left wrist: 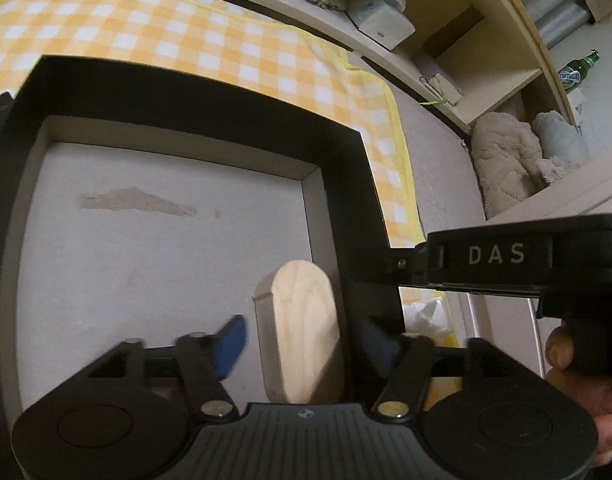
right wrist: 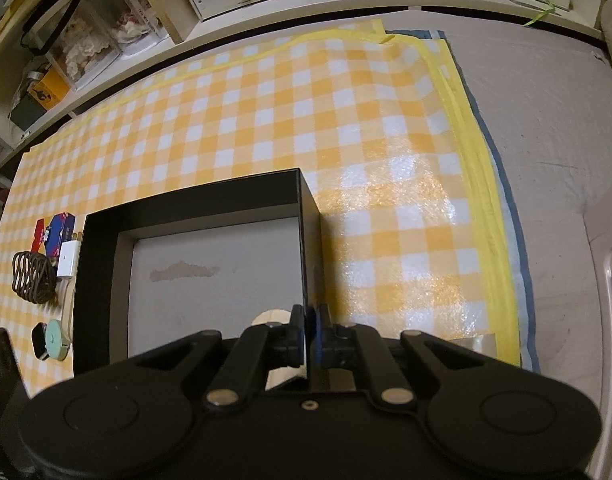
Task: Organize rigid objects
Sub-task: 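Carry the wooden block into the black box and open the left gripper, then move the left gripper to the dark coiled cable organizer and grasp it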
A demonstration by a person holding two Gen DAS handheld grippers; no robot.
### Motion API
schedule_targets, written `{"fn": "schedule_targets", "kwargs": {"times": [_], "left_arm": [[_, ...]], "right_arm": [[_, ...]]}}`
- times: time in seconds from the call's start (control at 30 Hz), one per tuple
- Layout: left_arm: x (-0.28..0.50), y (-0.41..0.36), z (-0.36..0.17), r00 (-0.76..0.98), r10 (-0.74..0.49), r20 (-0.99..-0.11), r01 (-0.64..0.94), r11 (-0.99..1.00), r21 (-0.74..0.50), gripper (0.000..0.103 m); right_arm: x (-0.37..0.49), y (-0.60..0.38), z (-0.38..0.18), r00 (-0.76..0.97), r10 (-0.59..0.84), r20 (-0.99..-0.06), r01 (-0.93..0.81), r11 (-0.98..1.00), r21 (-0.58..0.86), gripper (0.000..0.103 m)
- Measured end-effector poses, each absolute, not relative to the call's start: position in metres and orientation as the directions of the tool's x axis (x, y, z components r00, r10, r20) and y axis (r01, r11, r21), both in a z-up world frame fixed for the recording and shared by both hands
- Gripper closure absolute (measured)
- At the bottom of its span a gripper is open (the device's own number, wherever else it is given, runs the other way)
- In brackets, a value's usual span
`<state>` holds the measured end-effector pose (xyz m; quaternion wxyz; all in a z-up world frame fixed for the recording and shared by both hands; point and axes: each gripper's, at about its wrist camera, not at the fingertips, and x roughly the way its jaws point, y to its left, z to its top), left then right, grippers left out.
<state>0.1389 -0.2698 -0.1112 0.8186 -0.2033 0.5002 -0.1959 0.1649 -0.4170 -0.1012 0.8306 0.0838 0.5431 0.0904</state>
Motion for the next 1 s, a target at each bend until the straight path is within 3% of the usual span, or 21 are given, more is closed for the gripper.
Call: {"fn": "schedule_targets", "kwargs": {"times": [0.2, 0.4, 0.73, 1.0], "left_arm": [[0.130, -0.260, -0.088, 0.409, -0.528, -0.744, 0.169, 0.845, -0.507, 0.017], [0.111, -0.247, -0.055, 0.442, -0.475, -0.761, 0.248, 0.880, -0.406, 0.003], [0.080, -0.187, -0.010, 0.572, -0.378, -0.728, 0.324, 0.919, -0.222, 0.000], [0.078, -0.129, 0.012, 0.618, -0.275, -0.737, 0.294, 0.950, -0.108, 0.000]], "right_arm": [[0.162, -0.418, -0.101, 0.406, 0.236, -0.883, -0.035, 0.969, 0.243, 0.097], [0.158, -0.422, -0.101, 0.417, 0.233, -0.879, -0.013, 0.968, 0.250, 0.097], [0.152, -0.429, -0.100, 0.423, 0.208, -0.882, 0.042, 0.968, 0.248, 0.097], [0.150, -0.430, -0.100, 0.432, 0.192, -0.881, 0.080, 0.965, 0.250, 0.097]]}}
